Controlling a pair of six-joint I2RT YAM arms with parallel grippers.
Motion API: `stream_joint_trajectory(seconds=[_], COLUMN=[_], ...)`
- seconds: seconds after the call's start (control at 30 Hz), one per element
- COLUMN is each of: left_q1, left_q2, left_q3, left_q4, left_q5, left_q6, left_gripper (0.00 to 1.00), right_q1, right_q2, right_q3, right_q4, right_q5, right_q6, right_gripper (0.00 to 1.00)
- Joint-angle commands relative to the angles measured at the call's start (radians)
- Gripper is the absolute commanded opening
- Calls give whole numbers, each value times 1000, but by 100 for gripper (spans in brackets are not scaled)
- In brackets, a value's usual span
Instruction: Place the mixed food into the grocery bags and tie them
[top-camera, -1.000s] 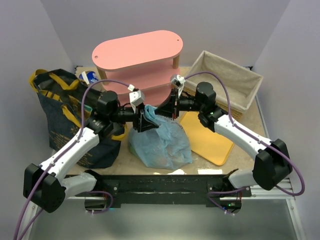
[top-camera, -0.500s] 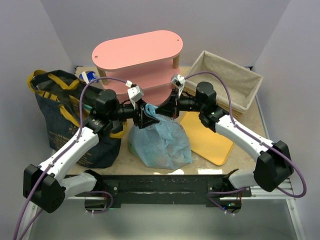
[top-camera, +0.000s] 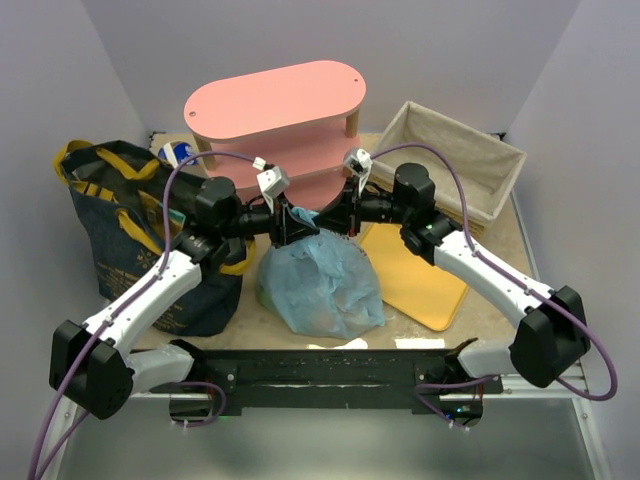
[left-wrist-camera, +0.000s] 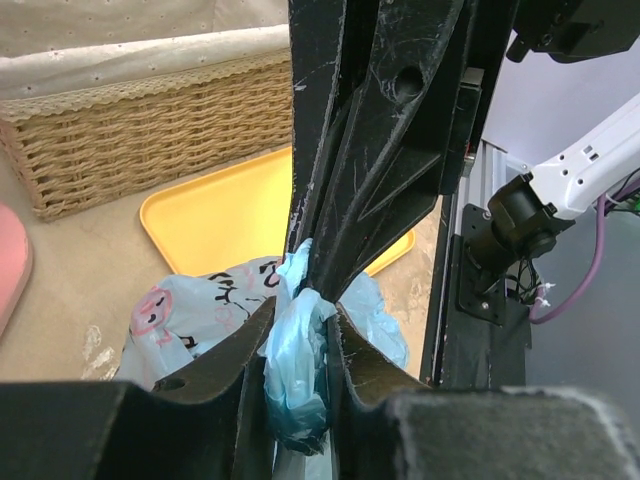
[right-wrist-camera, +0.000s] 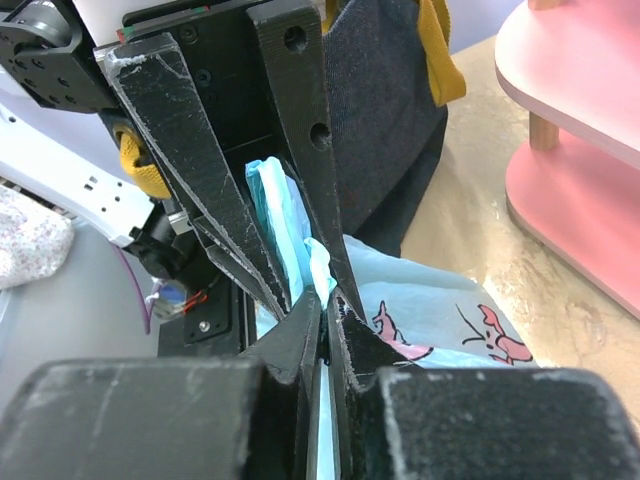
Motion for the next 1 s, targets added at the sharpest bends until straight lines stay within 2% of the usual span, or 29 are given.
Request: stream_joint_trajectory(seconds=[0.0, 0.2, 0.33, 0.5, 0.57, 0.6, 0.7, 0.73, 0.97], left_q1=[0, 0, 2, 2, 3, 2, 2, 2, 2], left_q2=[-23, -34, -50, -51, -53, -54, -51, -53, -60], left_q3=[5, -19, -33, -35, -38, -38, -41, -39, -47], left_q4=[21, 2, 2, 7, 10, 10, -1, -5, -31], left_q5=[-19, -22, -24, -15, -10, -13, -25, -33, -48], left_q6=[23, 36, 45, 43, 43, 43, 43, 45, 51], left_gripper=[15, 13, 6, 2, 2, 2, 3, 4, 10], right_q1=[8, 5, 4, 4, 4, 5, 4, 2, -16], right_q2=[-41, -43, -43, -32, -27, -27, -44, -53, -111], right_q3=[41, 38, 38, 35, 32, 33, 30, 29, 38], right_q4=[-33, -31, -17, 6, 10, 13, 7, 3, -92], right_q5=[39, 34, 24, 14, 5, 5, 26, 39, 106], right_q6=[-16, -11, -1, 16, 19, 21, 22, 21, -20], right_gripper=[8, 20, 32, 35, 31, 22, 3, 0, 0])
